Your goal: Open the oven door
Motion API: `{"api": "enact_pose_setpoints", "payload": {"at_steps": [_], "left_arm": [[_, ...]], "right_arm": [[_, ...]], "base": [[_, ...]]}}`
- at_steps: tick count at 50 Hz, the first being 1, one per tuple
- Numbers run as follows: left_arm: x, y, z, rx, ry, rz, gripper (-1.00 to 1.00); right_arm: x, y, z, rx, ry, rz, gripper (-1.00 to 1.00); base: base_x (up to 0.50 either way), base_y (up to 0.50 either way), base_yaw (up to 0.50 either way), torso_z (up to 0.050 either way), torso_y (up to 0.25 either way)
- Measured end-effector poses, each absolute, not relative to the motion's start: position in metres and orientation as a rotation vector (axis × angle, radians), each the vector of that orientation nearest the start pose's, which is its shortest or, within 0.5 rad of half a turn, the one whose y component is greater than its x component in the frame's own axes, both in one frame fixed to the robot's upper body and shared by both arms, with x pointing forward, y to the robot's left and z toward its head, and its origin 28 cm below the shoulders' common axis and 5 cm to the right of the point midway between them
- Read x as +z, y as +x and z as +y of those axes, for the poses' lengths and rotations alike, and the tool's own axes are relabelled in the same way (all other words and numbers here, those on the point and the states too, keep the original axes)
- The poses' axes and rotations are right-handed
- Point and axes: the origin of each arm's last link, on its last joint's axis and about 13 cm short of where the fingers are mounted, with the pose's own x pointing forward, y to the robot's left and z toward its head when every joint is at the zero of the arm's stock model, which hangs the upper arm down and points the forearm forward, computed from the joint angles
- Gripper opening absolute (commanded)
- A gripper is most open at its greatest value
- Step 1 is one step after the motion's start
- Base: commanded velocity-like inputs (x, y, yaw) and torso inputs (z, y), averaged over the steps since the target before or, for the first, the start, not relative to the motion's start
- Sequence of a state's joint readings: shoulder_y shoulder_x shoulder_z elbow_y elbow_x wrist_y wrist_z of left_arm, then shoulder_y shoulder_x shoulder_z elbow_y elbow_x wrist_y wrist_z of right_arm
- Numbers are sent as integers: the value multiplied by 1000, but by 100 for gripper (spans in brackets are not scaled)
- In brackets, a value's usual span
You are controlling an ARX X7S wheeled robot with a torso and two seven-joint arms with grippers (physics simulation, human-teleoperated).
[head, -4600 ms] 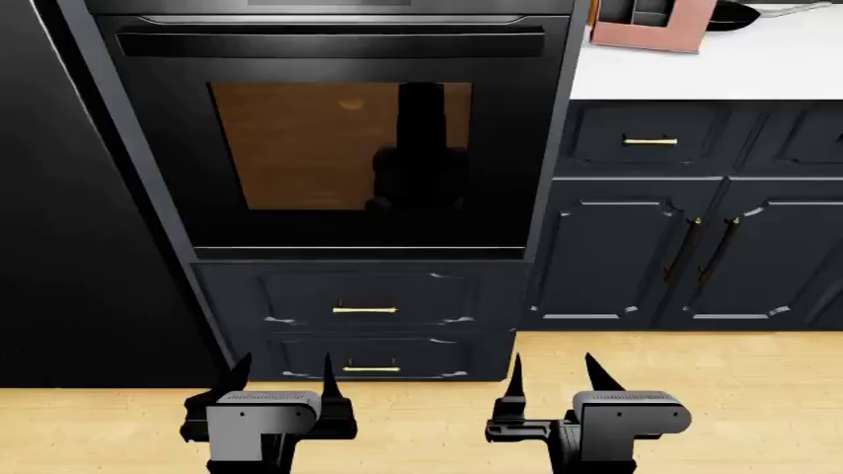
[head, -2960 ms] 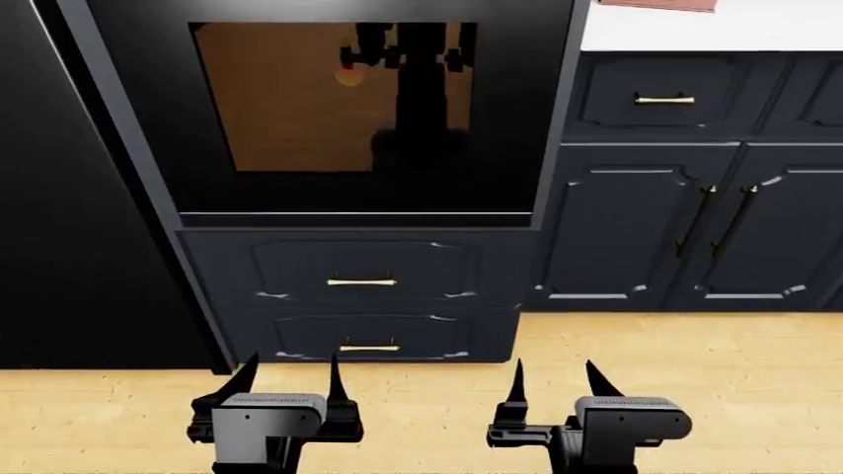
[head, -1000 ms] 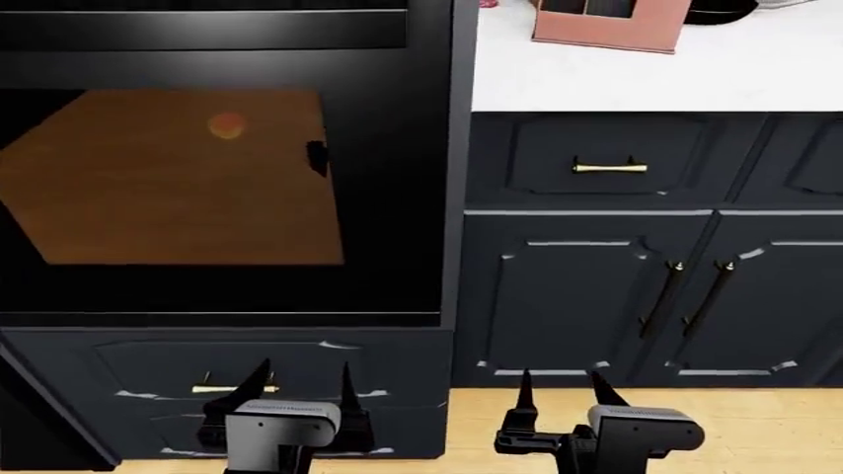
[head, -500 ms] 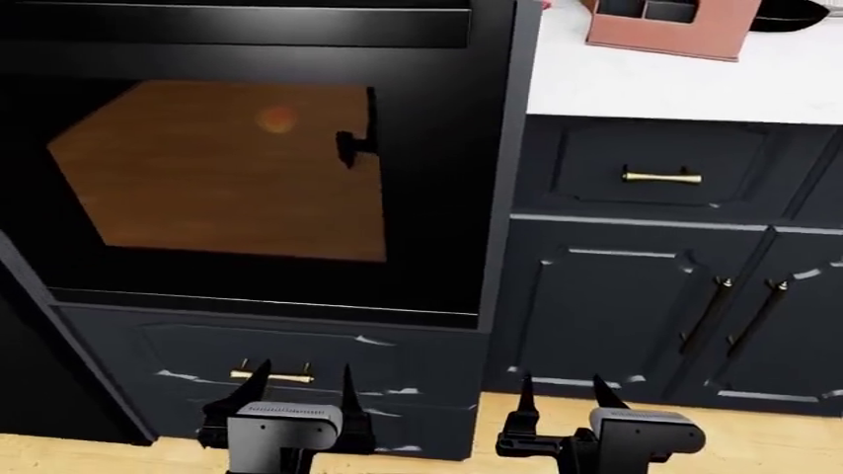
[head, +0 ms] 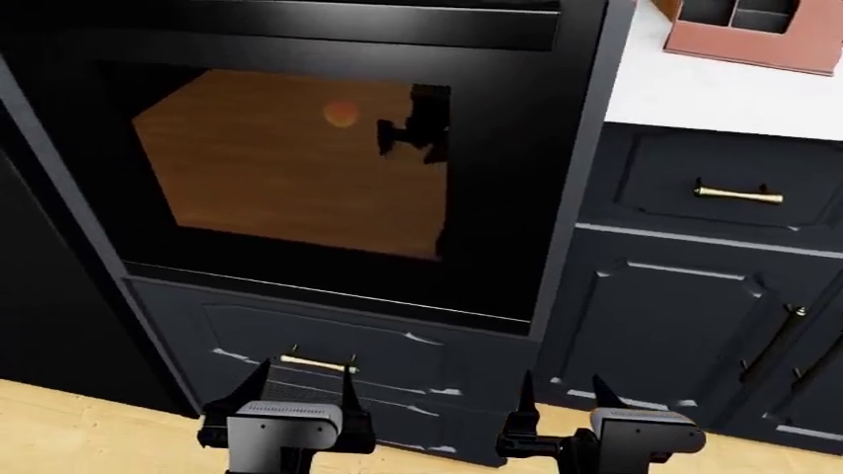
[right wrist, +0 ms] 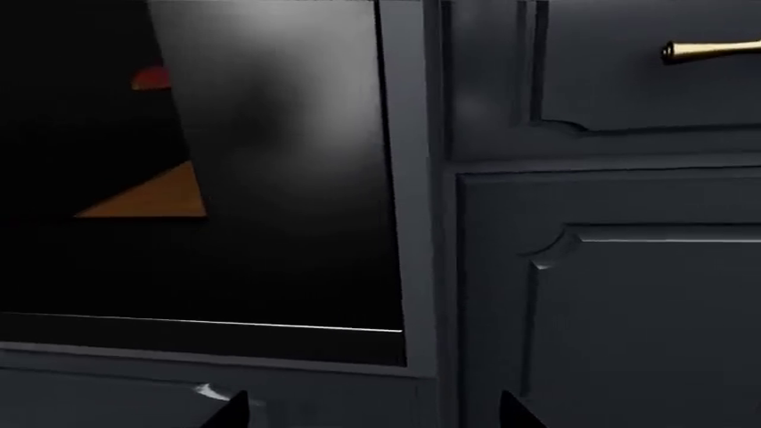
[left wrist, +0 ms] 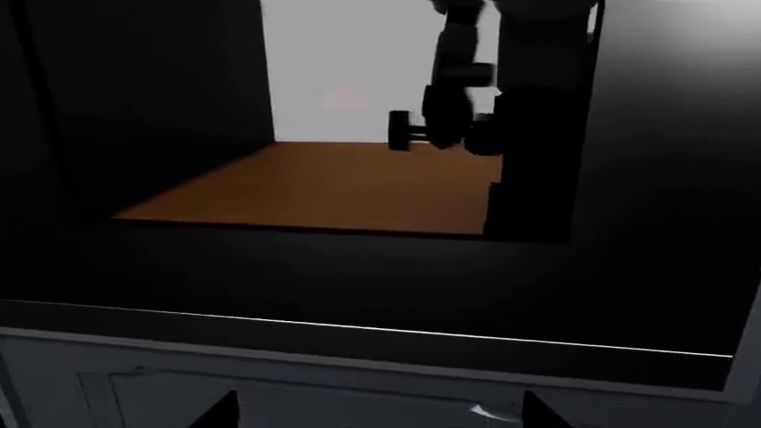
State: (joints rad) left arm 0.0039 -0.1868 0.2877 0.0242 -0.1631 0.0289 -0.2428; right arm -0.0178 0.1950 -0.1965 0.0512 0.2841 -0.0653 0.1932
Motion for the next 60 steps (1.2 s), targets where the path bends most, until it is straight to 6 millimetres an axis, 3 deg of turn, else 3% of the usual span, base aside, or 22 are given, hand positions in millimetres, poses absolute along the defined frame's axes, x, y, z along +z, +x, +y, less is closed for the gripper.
{"api": "enact_pose_setpoints", "payload": {"at_steps": [44, 60], "left_arm": [[14, 201, 191, -40, 17, -7, 100], [13, 200, 192, -35, 20, -7, 100]], "right_arm": [[-1, 198, -105, -18, 83, 59, 100], [-2, 197, -105, -13, 86, 66, 100]], "base": [[0, 0, 326, 0, 0], [76, -192, 0, 0, 0]]}}
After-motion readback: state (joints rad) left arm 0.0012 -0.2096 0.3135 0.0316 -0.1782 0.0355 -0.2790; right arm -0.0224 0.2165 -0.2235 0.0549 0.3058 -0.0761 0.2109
